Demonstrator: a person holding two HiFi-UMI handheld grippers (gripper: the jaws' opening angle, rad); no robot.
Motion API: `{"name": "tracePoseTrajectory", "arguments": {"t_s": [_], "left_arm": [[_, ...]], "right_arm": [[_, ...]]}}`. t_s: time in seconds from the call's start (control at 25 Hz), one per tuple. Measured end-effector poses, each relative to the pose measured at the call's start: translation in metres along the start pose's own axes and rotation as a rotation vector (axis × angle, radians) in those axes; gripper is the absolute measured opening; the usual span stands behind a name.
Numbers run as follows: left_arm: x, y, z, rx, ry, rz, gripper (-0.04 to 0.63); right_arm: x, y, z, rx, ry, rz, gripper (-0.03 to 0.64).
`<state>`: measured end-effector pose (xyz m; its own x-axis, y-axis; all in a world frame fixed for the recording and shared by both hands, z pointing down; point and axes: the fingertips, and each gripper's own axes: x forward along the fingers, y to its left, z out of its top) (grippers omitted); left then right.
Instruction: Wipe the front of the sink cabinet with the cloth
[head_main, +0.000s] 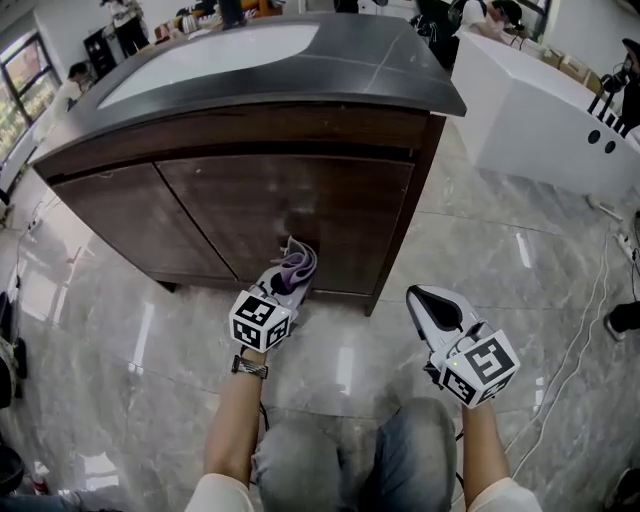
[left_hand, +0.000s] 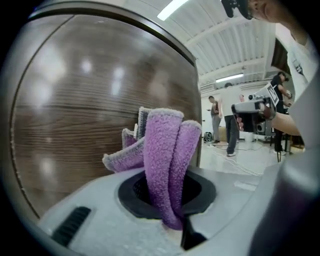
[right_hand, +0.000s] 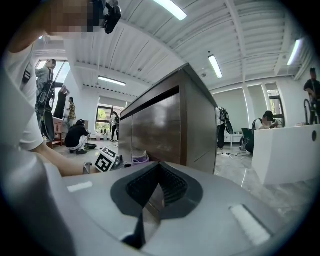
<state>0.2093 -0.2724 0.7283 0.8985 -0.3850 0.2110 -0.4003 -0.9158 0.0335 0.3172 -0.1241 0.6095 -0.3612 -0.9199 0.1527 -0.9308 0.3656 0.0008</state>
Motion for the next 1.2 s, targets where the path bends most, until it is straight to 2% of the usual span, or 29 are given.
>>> {"name": "tracePoseTrajectory", "arguments": {"t_s": [0.2,0.4,0.56,0.76,0.96,1.2], "left_arm": [[0.046,-0.062,-0.007,0.024,0.025,-0.167,0.052],[0.086,-0.111,-0.03,0.017,0.063,-0.316,0.052],[0.108,-0.133,-0.062,0.021,0.123,-0.379,0.052],[0.116,-0.128,-0.099,-0.006,0.173,-0.354,0.052],[0.09,-0.08,-0.128,-0.048,0.198,-0.232,0.052],[0.046,-0.015,-0.143,-0.063,0.217,-0.095,0.052]], "right_arm": [[-0.02,-0.01,-0.009,0.005,0.012,-0.039,0.006],[-0.036,-0.024,-0.021,0.015,0.034,-0.089,0.006],[-0.043,-0.027,-0.033,0.021,0.056,-0.108,0.006],[-0.046,-0.034,-0.047,0.026,0.085,-0.125,0.006],[-0.036,-0.03,-0.055,0.034,0.092,-0.109,0.006],[-0.008,-0.013,-0.052,0.031,0.087,-0.048,0.006]]}}
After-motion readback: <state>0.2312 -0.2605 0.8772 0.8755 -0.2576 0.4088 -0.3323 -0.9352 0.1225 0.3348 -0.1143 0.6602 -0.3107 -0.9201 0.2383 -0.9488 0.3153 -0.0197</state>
